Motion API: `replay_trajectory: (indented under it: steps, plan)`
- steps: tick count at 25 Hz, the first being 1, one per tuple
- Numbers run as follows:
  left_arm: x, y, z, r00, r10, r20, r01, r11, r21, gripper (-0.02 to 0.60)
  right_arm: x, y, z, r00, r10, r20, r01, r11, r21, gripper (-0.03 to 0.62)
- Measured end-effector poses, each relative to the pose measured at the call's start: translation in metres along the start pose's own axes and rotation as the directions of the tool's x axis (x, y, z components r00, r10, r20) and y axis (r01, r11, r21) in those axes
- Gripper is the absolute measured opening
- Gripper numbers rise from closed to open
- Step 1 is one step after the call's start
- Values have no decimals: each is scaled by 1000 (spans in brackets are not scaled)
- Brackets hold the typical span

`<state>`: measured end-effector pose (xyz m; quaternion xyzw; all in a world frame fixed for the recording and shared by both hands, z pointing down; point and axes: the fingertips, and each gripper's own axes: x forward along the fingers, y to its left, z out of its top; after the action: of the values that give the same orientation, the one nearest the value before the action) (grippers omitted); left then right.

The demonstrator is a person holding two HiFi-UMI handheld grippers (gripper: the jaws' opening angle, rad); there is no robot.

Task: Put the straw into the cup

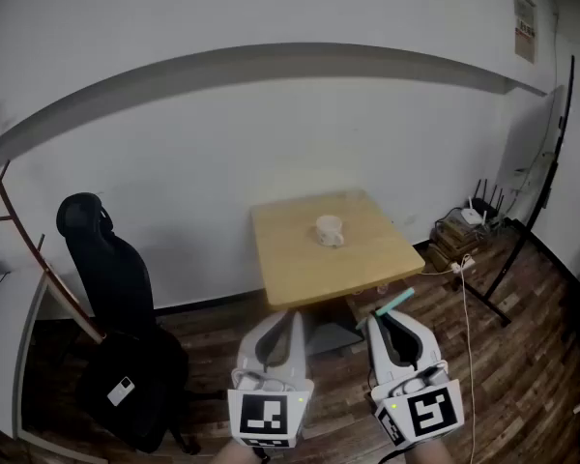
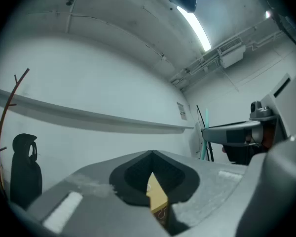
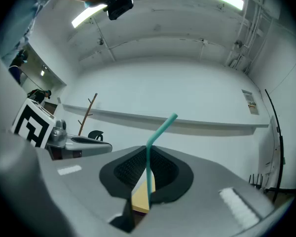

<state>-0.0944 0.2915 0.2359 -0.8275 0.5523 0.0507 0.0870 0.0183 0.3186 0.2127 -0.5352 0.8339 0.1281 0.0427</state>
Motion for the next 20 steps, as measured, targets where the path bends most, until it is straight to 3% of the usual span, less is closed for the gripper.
replay_trajectory:
  steps: [6, 12, 20]
  plan:
    - [3, -2, 0, 1000, 3, -3, -3, 1000, -10, 18, 0, -3, 3, 1000, 1, 6, -1, 1000, 1, 31]
    - [4, -9, 0, 1000, -6, -7, 6, 999, 38, 18, -5, -9, 5, 1000, 2, 10, -2, 1000, 4, 29]
    - [8, -25, 5, 1000, 5, 5, -5, 1000, 16, 18, -11, -21, 2, 1000, 25, 9, -26, 999, 34, 32]
